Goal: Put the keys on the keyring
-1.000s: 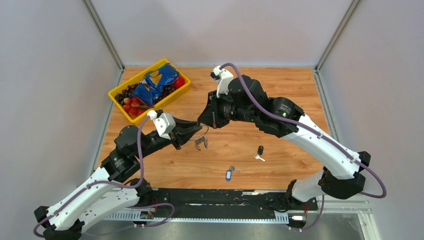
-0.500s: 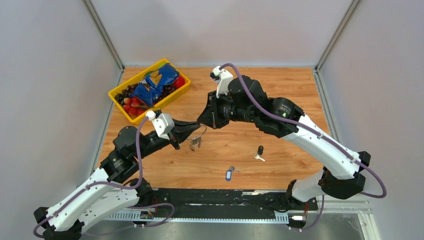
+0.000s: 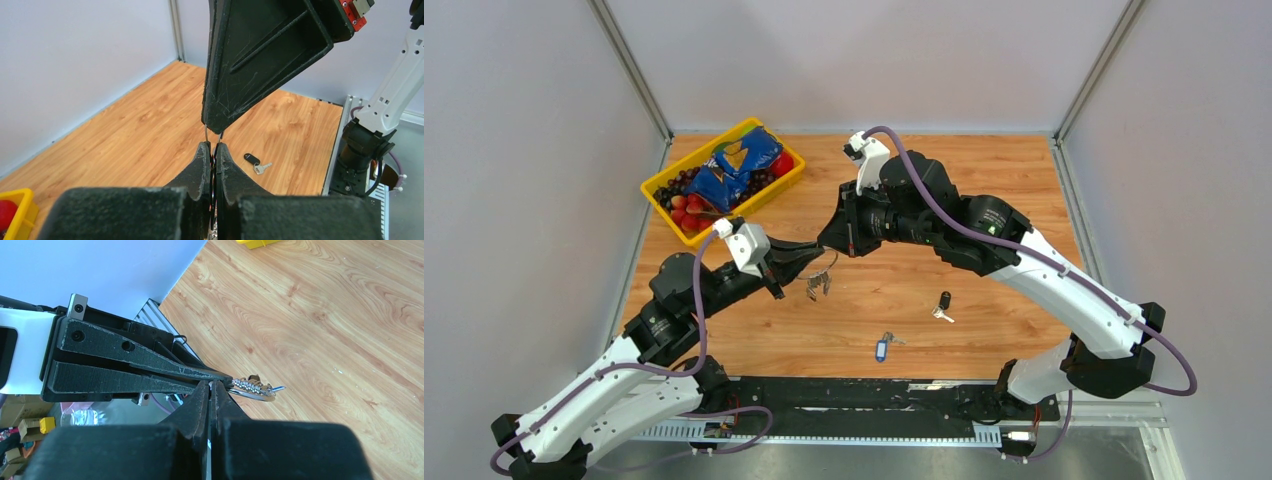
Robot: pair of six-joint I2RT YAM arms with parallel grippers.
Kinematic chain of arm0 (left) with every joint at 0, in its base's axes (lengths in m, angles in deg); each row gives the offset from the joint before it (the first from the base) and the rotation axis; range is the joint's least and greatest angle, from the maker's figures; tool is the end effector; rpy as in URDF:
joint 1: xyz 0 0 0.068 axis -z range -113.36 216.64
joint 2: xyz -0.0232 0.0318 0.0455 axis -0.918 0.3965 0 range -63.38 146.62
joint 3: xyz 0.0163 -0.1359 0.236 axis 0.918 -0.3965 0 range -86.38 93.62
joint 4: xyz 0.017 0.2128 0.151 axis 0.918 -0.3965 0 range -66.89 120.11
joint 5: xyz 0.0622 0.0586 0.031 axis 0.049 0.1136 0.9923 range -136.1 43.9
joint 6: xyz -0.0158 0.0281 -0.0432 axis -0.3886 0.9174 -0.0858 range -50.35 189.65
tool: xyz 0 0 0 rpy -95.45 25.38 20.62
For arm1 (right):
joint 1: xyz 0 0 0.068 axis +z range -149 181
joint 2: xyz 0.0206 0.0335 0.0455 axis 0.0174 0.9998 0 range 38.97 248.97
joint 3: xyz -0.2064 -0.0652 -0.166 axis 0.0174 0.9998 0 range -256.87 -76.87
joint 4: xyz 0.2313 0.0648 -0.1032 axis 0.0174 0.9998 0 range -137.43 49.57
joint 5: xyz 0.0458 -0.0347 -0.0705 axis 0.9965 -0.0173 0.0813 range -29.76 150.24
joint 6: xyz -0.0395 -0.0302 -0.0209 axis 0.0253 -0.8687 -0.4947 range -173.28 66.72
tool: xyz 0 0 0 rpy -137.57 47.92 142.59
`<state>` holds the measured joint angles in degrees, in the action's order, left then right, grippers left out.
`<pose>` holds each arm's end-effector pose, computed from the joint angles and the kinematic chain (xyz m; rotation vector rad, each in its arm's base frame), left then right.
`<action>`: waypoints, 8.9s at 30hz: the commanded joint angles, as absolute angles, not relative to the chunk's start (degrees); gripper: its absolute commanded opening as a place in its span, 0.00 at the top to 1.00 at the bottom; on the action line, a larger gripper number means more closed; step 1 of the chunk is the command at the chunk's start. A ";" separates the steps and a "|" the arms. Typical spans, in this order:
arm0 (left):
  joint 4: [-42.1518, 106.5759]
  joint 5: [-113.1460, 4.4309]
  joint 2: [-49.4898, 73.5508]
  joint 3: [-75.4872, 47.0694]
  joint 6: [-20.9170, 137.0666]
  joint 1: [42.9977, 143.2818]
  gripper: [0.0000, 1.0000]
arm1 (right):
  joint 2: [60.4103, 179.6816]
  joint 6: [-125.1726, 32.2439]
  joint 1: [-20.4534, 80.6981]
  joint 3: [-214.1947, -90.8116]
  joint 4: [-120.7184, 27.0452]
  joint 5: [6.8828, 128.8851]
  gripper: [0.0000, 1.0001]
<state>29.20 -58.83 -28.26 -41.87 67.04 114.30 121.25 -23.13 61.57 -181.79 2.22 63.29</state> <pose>0.0909 -0.1115 0.3806 0.7406 1.2880 -0.8751 0.1385 0.2493 0.4749 -0.6138 2.1204 1.0033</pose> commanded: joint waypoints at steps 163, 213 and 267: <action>25.94 -52.31 -29.05 -40.15 66.50 114.50 0.91 | 115.78 -23.93 63.31 -189.28 -1.82 54.85 1.00; 25.92 -48.87 -29.19 -40.05 66.14 114.52 1.00 | 113.32 -23.92 63.31 -185.45 -2.45 55.32 0.62; 19.79 -40.24 -33.83 -41.24 63.37 114.46 1.00 | 109.53 -10.31 58.13 -123.34 -12.07 58.33 0.54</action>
